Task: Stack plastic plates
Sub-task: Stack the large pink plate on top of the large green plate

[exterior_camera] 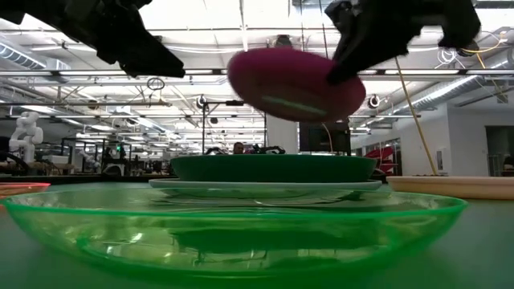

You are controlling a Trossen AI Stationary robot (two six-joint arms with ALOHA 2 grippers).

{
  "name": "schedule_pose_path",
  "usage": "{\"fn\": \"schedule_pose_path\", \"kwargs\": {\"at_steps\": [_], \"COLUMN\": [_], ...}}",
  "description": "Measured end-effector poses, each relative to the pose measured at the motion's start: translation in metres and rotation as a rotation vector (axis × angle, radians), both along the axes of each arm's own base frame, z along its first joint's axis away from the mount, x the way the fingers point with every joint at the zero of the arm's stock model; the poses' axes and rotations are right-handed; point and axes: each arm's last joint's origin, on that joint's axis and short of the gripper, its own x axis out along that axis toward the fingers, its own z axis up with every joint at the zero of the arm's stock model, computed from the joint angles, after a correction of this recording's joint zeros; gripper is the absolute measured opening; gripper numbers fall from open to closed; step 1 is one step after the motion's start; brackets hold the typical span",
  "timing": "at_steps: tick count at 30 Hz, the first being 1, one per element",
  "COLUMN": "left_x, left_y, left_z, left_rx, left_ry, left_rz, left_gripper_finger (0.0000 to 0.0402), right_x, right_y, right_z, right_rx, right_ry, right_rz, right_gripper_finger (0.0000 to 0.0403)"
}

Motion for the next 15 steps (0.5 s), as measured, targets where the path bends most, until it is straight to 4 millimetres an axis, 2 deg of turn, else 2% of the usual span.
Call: {"fn": "schedule_pose_path", "kwargs": {"at_steps": [15], "left_x": [0.0], "left_y": [0.0], "left_z": [0.0], "left_rx": [0.003], "left_ry": [0.004], "left_rz": [-0.001], "left_gripper_finger": [0.0154], "right_x": [0.024], "right_y": [0.01], "right_z": [-0.045], "right_rx": [0.02], "right_ry": [0.1], "right_rz": [0.096], "right_gripper_finger": [0.0015]}}
